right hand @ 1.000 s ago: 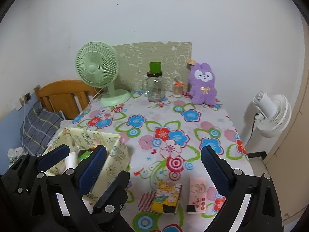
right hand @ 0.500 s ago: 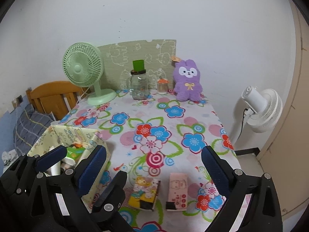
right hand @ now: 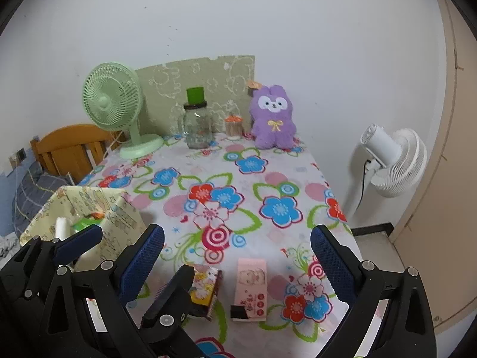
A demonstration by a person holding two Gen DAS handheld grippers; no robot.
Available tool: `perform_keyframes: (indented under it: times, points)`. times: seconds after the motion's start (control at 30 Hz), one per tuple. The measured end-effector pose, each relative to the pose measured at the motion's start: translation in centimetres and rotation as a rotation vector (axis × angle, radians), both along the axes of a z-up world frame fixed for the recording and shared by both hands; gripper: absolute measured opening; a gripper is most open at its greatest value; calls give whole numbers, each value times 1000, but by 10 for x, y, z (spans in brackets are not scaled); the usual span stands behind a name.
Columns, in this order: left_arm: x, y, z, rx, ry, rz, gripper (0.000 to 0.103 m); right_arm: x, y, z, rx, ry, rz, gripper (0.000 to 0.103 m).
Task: Organize soft objects
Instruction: 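Withdraw both grippers from the box toward the yellow pack and pink card, then close the left gripper on the yellow printed pack while the right gripper grasps the pink wipes pack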
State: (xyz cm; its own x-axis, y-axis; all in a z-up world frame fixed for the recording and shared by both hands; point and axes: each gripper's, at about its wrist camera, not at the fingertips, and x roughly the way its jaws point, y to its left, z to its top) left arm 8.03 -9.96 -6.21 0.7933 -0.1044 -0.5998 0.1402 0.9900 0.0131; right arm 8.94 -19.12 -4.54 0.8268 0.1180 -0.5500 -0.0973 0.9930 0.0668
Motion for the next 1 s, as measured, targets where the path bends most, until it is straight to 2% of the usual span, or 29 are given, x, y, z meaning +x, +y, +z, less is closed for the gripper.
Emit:
perform_keyframes:
  times: [0.27, 0.57, 0.8, 1.0]
  points:
    - [7, -10, -22, -13, 42, -13, 93, 3, -15, -24, 34, 49, -21, 100]
    - [13, -8, -46, -23, 92, 5, 93, 3, -23, -45, 43, 57, -27, 100]
    - [16, -6, -66, 8, 134, 20, 93, 4, -21, -65, 23, 77, -23, 100]
    - [20, -8, -74, 18, 150, 15, 92, 8, -27, -79, 62, 108, -30, 100]
